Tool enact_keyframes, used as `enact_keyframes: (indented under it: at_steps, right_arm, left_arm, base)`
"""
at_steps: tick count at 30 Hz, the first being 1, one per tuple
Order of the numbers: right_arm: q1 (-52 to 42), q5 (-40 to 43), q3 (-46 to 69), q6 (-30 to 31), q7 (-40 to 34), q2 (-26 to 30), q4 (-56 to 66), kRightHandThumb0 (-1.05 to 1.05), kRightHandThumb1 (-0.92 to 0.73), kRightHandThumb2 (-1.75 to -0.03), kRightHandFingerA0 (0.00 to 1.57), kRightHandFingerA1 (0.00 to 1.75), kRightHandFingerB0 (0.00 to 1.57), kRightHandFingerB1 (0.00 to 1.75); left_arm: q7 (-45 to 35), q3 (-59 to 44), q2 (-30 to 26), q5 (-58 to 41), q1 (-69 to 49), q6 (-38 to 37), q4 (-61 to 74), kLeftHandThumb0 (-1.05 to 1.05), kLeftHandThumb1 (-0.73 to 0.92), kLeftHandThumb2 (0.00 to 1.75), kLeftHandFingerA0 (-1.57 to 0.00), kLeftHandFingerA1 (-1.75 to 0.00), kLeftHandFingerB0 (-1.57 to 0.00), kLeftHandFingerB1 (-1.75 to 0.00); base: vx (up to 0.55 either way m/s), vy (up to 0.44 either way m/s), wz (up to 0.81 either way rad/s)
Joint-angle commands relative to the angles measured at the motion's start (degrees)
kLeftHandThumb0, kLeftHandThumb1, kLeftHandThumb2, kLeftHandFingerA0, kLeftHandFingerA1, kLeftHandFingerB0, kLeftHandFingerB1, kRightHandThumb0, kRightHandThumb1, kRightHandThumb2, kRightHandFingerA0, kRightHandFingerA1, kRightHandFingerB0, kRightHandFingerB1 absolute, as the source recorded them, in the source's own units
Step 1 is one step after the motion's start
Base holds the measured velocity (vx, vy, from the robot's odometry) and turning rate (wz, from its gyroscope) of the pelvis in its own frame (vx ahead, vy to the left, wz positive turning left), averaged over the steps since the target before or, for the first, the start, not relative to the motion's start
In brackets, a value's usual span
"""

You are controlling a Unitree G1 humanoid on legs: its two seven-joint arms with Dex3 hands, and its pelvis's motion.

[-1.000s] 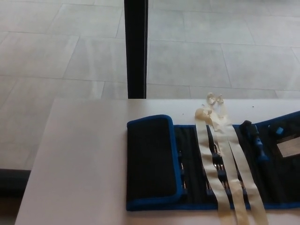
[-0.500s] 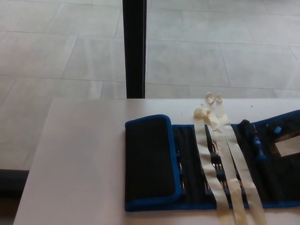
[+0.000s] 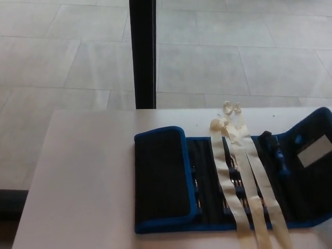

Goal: The robot uses its right hand to lift an edge of the toolkit kept in middle of the desk and make one fold in it

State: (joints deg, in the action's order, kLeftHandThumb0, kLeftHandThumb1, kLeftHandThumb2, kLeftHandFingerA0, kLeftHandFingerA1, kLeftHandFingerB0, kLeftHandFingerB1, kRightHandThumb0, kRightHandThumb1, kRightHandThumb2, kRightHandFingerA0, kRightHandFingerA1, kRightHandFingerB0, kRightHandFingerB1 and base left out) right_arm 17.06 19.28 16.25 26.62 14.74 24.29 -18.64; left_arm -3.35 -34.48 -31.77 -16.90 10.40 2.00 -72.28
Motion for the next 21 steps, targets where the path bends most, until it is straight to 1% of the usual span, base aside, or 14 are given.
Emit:
enact_keyframes:
  at_steps: [1, 5, 7, 8, 9, 10, 13, 14, 15, 16, 17, 18, 20, 21]
  right_arm:
    - [-2.08, 0.59, -0.91, -0.13, 0.84, -1.76, 8.76, -0.59, -0.74, -0.63, 0.68, 0.45, 0.46, 0.41]
    - [-4.01, -2.25, -3.96, -1.97, -0.59, -3.23, 16.12, -0.59, -0.74, -0.63, 0.67, 0.46, 0.47, 0.42]
    - [-4.71, -3.92, -5.49, -3.36, -0.66, -3.27, 17.62, -0.57, -0.77, -0.63, 0.67, 0.46, 0.50, 0.42]
    - [-5.26, -5.51, -7.00, -4.79, -0.38, -2.96, 18.05, -0.59, -0.75, -0.63, 0.69, 0.49, 0.51, 0.43]
    - [-5.97, -6.89, -8.40, -5.57, -0.64, -2.87, 18.49, -0.61, -0.60, -0.96, 0.62, 0.63, 0.45, 0.56]
    - [-6.35, -7.62, -9.05, -6.03, -0.84, -2.72, 18.52, -0.61, -0.60, -0.96, 0.62, 0.63, 0.45, 0.56]
    - [-7.03, -9.09, -10.97, -5.34, -1.30, -2.57, 17.60, -0.63, -0.60, -0.95, 0.62, 0.63, 0.43, 0.55]
    - [-7.47, -10.25, -11.79, -8.79, -1.15, -3.05, 15.16, -0.58, -0.74, -0.63, 0.70, 0.52, 0.48, 0.43]
    - [-7.48, -11.25, -12.74, -8.58, -1.58, -2.95, 14.45, -0.61, -0.60, -0.94, 0.63, 0.63, 0.44, 0.55]
    - [-7.49, -11.27, -12.78, -8.84, -1.64, -2.95, 14.30, -0.61, -0.60, -0.94, 0.63, 0.63, 0.44, 0.55]
    - [-7.41, -11.70, -13.20, -8.58, -2.16, -3.23, 13.95, -0.59, -0.74, -0.62, 0.71, 0.52, 0.50, 0.42]
    - [-7.07, -12.34, -14.06, -8.37, -2.52, -3.66, 13.45, -0.62, -0.59, -0.94, 0.63, 0.63, 0.43, 0.55]
    - [-6.61, -12.49, -14.41, -8.31, -2.70, -4.03, 12.99, -0.61, -0.59, -0.94, 0.62, 0.63, 0.43, 0.55]
    - [-6.40, -12.42, -14.67, -8.25, -2.66, -4.56, 12.88, -0.58, -0.74, -0.63, 0.70, 0.53, 0.47, 0.42]
  left_arm:
    - [-0.51, -0.08, -1.25, -0.73, 0.31, -0.32, -0.14, -0.79, 0.80, 0.64, -0.57, -0.65, -0.47, -0.51]
    - [-0.85, 0.27, -1.34, -0.52, 1.08, -0.28, -0.17, -0.79, 0.81, 0.64, -0.59, -0.64, -0.49, -0.52]
    - [-0.82, 0.35, -1.38, -0.54, 1.34, -0.02, 0.06, -0.78, 0.81, 0.65, -0.55, -0.66, -0.44, -0.52]
    - [-0.46, 0.35, -1.44, -0.51, 1.42, 0.08, -0.05, -0.77, 0.81, 0.64, -0.59, -0.68, -0.47, -0.52]
    - [0.09, 0.22, -1.52, -0.53, 1.38, 0.04, -0.34, -0.77, 0.81, 0.64, -0.60, -0.69, -0.49, -0.53]
    - [0.03, 0.15, -1.58, -0.58, 1.30, 0.03, -0.38, -0.77, 0.81, 0.64, -0.60, -0.69, -0.49, -0.53]
    - [-0.12, -0.02, -1.70, -0.71, 1.05, -0.15, -0.38, -0.79, 0.81, 0.64, -0.60, -0.68, -0.49, -0.53]
    - [-0.36, 0.12, -1.81, -0.62, 1.18, -0.01, -0.28, -0.78, 0.81, 0.64, -0.58, -0.67, -0.48, -0.52]
    - [-0.68, 0.15, -1.89, -0.63, 1.36, 0.08, -0.33, -0.79, 0.81, 0.64, -0.58, -0.67, -0.47, -0.52]
    - [-0.69, 0.17, -1.92, -0.62, 1.40, 0.08, -0.34, -0.79, 0.81, 0.64, -0.58, -0.67, -0.47, -0.52]
    - [-1.00, 0.45, -1.90, -0.40, 1.44, -0.07, -0.26, -0.79, 0.82, 0.65, -0.55, -0.63, -0.44, -0.50]
    - [-1.05, 0.69, -1.98, -0.21, 1.69, 0.01, -0.16, -0.79, 0.82, 0.65, -0.55, -0.62, -0.45, -0.51]
    - [-0.78, 0.93, -2.06, -0.11, 2.28, 0.19, -0.12, -0.79, 0.81, 0.64, -0.58, -0.64, -0.48, -0.52]
    - [-0.32, 1.10, -2.07, -0.02, 2.70, 0.40, -0.12, -0.79, 0.81, 0.64, -0.57, -0.64, -0.48, -0.52]
  base:
    - [0.00, 0.000, 0.06]
    - [0.00, 0.000, 0.06]
    - [0.00, 0.000, 0.07]
    - [0.00, 0.000, 0.00]
    - [0.00, 0.000, 0.00]
    - [0.00, 0.000, 0.00]
    - [0.00, 0.000, 0.00]
    - [0.00, 0.000, 0.00]
    - [0.00, 0.000, 0.00]
    - [0.00, 0.000, 0.00]
    - [0.00, 0.000, 0.00]
    - [0.00, 0.000, 0.00]
    - [0.00, 0.000, 0.00]
    - [0.00, 0.000, 0.00]
